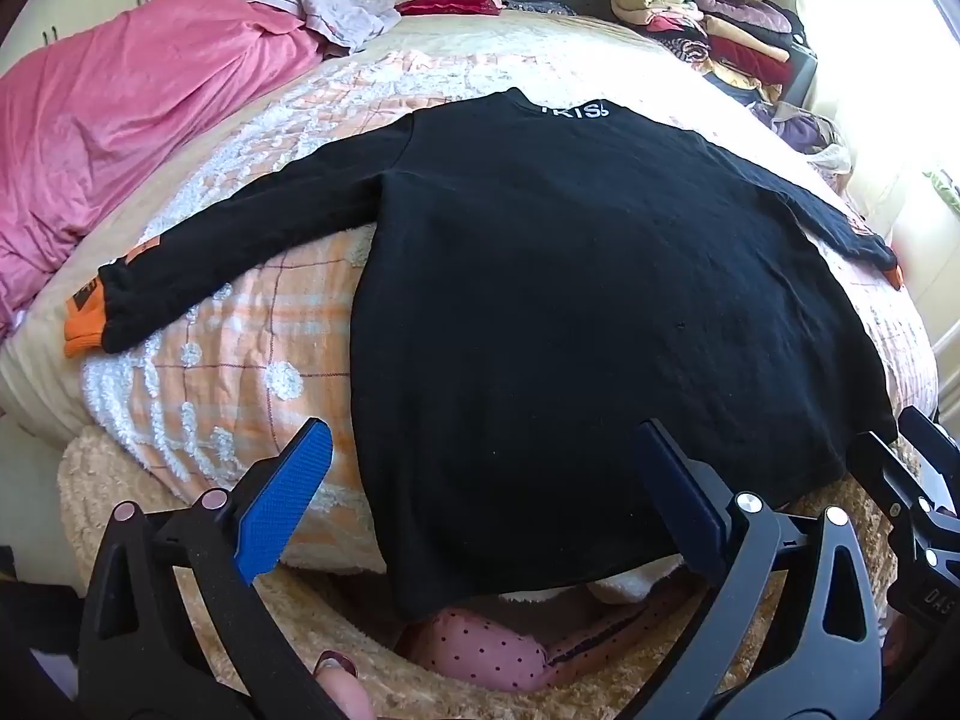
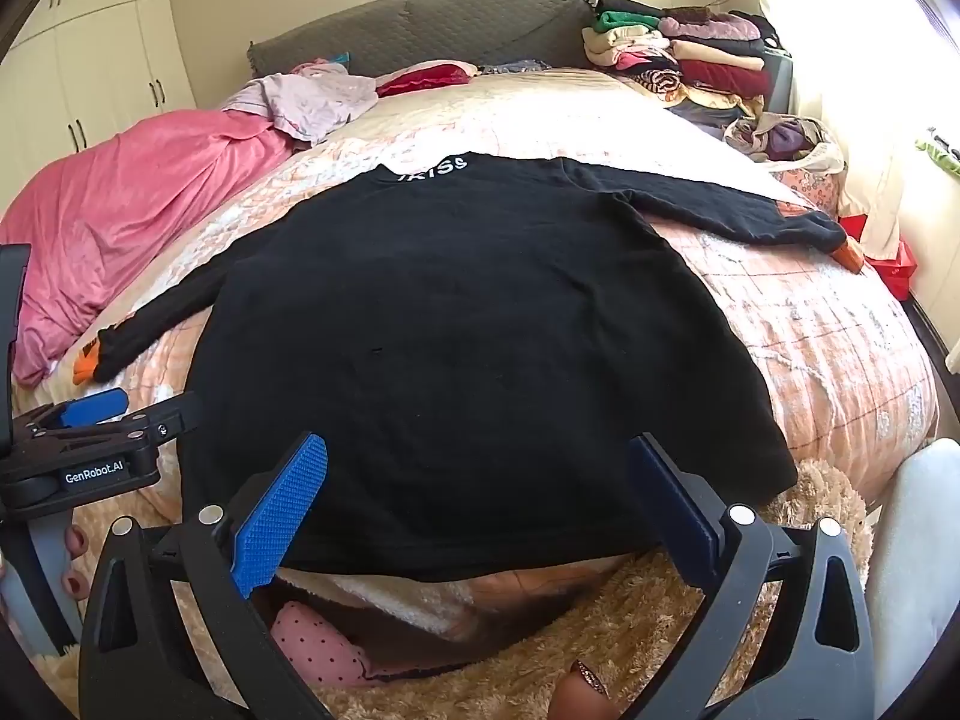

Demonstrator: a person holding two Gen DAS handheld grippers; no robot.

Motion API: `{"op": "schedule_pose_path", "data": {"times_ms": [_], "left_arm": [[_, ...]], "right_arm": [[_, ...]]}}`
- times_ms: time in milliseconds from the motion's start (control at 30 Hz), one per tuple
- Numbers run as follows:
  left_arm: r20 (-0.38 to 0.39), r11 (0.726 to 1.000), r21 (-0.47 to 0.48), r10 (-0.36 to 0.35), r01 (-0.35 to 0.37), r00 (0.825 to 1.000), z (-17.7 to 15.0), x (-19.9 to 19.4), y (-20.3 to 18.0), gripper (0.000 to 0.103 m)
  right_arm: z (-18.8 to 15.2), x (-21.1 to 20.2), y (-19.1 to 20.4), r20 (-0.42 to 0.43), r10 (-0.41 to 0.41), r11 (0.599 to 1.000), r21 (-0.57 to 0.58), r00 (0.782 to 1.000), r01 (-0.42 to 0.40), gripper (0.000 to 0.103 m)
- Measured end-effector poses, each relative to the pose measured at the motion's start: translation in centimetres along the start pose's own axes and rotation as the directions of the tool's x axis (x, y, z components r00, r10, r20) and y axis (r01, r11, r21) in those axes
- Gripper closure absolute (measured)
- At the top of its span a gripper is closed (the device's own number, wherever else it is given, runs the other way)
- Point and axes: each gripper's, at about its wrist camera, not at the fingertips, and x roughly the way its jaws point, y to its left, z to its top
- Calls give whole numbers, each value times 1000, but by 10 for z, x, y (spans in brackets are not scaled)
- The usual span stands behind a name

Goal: Fold small clothes

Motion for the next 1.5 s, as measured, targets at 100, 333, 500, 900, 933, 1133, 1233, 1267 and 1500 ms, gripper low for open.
{"op": "schedule_pose_path", "data": {"times_ms": [100,333,500,900,933,1133,1233,1267,1500], "left_arm": [[2,1000,0,1,-1,1000,0,-1,-2,9],[15,1000,-3,2,-2,1000,2,-5,1,9],[17,1000,-3,5,-4,1000,1,-5,1,9],[19,1000,-10,4,-4,1000,1,-6,3,9],[18,1000,-10,5,-4,1000,1,-6,3,9],[17,1000,-13,1,-1,1000,3,-4,3,9],[16,1000,-17,-6,6,1000,5,-2,4,9],[16,1000,-18,-7,7,1000,6,-1,4,9],[18,999,-27,-22,22,1000,24,9,4,9]], "right_arm": [[0,-1,1,1,1,1000,-1,1000,-1,4],[0,1,1,-1,-1,1000,0,1000,1,4],[1,1,1,-1,-2,1000,-1,1000,2,4],[1,-1,2,8,-4,1000,-5,1000,4,4],[1,-1,2,8,-3,1000,-5,1000,3,4],[1,0,2,7,-4,1000,-5,1000,4,4],[1,0,2,7,-4,1000,-7,1000,5,4],[1,0,2,8,-5,1000,-7,1000,5,4],[20,7,-3,7,-4,1000,-4,1000,4,4]]}}
